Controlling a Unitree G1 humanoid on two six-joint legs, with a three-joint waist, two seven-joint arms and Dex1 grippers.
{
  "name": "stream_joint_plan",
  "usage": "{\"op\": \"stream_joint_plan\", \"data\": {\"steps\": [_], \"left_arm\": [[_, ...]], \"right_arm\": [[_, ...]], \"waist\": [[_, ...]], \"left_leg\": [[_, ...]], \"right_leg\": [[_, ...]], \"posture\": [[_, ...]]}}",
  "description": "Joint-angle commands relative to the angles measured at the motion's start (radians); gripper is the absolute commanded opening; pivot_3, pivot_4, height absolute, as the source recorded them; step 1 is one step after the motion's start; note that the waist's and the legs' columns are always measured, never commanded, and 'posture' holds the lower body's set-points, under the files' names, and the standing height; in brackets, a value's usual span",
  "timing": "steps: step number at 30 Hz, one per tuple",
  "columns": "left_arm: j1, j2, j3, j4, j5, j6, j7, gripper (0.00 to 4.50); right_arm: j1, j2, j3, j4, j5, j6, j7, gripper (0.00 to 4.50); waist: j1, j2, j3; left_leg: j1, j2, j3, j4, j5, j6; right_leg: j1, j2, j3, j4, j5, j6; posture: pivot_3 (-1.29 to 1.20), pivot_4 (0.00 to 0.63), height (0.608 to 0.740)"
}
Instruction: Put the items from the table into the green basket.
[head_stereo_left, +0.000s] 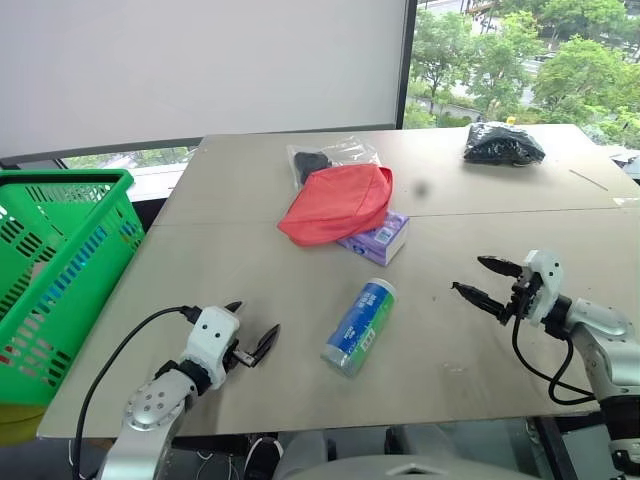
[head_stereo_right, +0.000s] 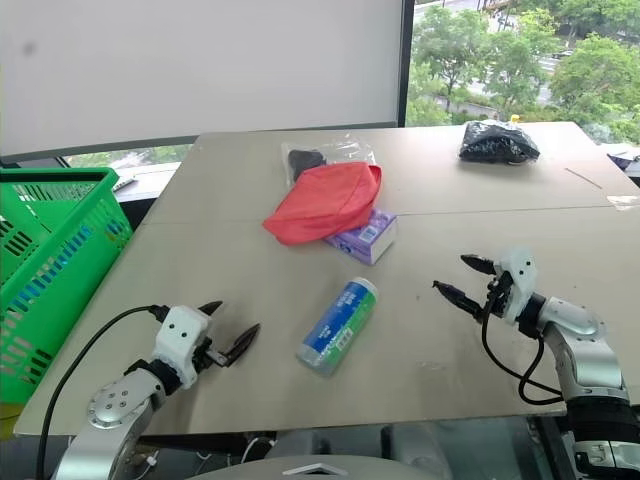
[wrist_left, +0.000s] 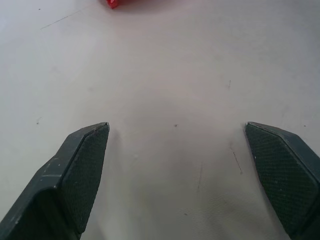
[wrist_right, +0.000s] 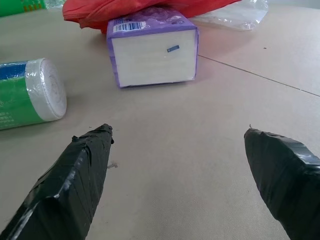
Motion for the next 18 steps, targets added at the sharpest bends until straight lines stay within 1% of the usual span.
{"op": "stream_joint_plan", "data": {"steps": [1,4,11,18], "left_arm": [[-0.004,-0.005,0.02,-0.017,-0.036,-0.004,-0.016,4.5],[-0.015,-0.025,0.039,-0.026,-0.058,-0.019,-0.005,4.5],[-0.01,-0.037,0.039,-0.033,-0.061,-0.018,-0.009,4.5],[-0.012,-0.045,0.042,-0.041,-0.064,-0.017,-0.008,4.5]], "right_arm": [[-0.027,-0.005,-0.011,-0.003,0.009,-0.028,0.017,4.48],[-0.032,-0.005,-0.005,0.012,0.002,-0.037,0.028,4.48],[-0.024,-0.003,0.0,0.016,-0.005,-0.045,0.035,4.48],[-0.036,-0.007,0.002,0.024,-0.013,-0.047,0.04,4.48]], "waist": [[0.0,0.0,0.0],[0.003,-0.001,0.001],[0.017,-0.001,0.001],[0.018,-0.001,0.001]], "left_leg": [[0.0,0.0,0.0,0.0,0.0,0.0],[0.0,0.0,0.0,0.0,0.0,0.0],[0.0,0.0,0.0,0.0,0.0,0.0],[0.0,0.0,0.0,0.0,0.0,0.0]], "right_leg": [[0.0,0.0,0.0,0.0,0.0,0.0],[0.0,0.0,0.0,0.0,0.0,0.0],[0.0,0.0,0.0,0.0,0.0,0.0],[0.0,0.0,0.0,0.0,0.0,0.0]], "posture": [[-0.04,0.0,0.74],[-0.04,0.0,0.74],[-0.03,0.0,0.74],[-0.03,0.0,0.74]]}}
